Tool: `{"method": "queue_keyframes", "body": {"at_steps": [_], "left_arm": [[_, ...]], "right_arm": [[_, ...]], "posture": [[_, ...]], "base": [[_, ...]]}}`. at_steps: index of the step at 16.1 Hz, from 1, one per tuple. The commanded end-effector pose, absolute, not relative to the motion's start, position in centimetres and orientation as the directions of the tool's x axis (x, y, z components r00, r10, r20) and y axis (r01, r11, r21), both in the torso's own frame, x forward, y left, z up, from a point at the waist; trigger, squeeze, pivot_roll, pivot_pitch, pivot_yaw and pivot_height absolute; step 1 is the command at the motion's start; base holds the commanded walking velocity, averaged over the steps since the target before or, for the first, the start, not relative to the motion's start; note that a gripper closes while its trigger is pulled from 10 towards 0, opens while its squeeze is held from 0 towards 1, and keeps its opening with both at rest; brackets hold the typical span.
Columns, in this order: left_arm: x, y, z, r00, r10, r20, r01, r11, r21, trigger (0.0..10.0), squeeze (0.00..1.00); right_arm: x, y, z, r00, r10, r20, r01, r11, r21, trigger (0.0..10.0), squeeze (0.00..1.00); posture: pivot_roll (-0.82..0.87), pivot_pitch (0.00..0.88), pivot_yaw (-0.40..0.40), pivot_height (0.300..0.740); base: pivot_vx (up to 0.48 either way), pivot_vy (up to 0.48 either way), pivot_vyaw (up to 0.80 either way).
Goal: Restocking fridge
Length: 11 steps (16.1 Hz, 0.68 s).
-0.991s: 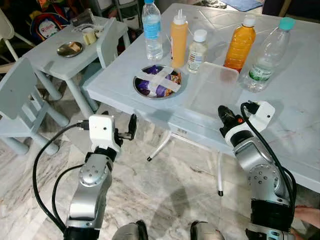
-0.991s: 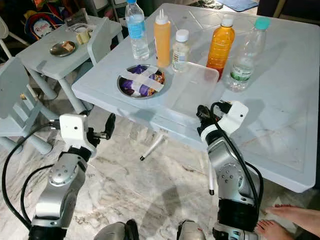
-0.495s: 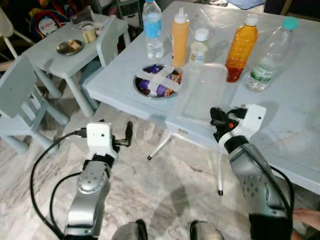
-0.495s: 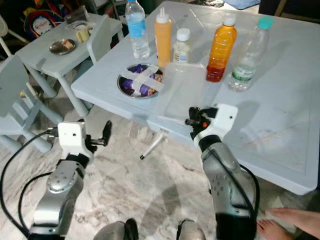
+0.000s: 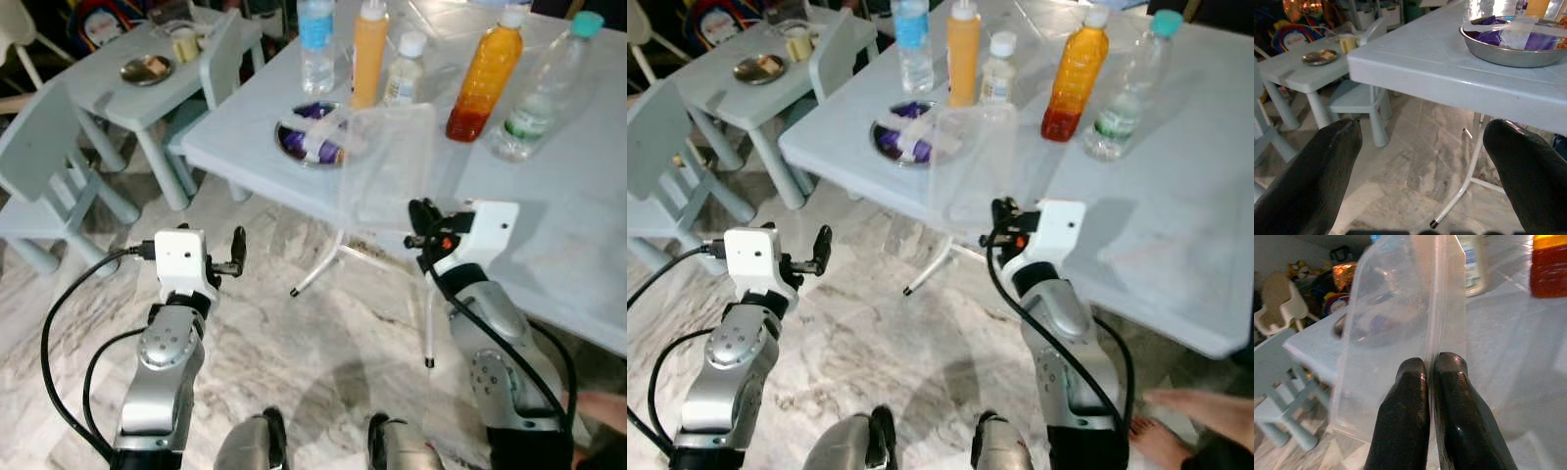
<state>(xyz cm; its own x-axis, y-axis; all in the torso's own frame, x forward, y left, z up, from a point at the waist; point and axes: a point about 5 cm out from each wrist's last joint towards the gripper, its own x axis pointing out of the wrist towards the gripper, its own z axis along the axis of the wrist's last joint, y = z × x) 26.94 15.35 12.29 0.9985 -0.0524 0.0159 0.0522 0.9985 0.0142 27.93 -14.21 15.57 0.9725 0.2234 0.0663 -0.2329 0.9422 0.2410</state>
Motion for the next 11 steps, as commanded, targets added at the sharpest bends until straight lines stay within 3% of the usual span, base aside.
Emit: {"method": "queue_keyframes", "body": {"at_steps": [1, 5, 8, 11], "left_arm": [[27.0, 16.5, 12.8, 0.999, -0.02, 0.027, 0.019, 0.999, 0.04, 10.0, 0.0], [26.5, 17.1, 12.1, 1.0, -0.003, 0.009, 0.002, 0.998, 0.056, 10.0, 0.0], [26.0, 18.2, 11.3, 1.0, 0.01, -0.011, -0.009, 0.996, 0.087, 10.0, 0.0], [23.8, 20.4, 9.8, 0.997, 0.062, -0.05, -0.056, 0.991, 0.119, 10.0, 0.0]], "right_arm": [[27.9, -13.5, 15.7, 0.963, 0.258, 0.079, -0.269, 0.937, 0.221, 10.0, 0.0], [28.1, -13.4, 15.5, 0.952, 0.288, 0.1, -0.303, 0.933, 0.193, 10.0, 0.0], [28.3, -13.7, 14.6, 0.955, 0.284, 0.088, -0.295, 0.943, 0.156, 10.0, 0.0], [27.3, -14.1, 12.4, 0.964, 0.262, 0.041, -0.265, 0.951, 0.161, 10.0, 0.0]], "posture": [[-0.06, 0.091, 0.093, 0.74], [-0.05, 0.063, 0.091, 0.74], [-0.05, 0.018, 0.092, 0.74], [-0.03, 0.0, 0.092, 0.74]], "base": [[-0.285, 0.0, 0.0], [-0.292, 0.0, 0.11], [-0.285, 0.0, 0.7], [0.0, 0.0, 0.76]]}}
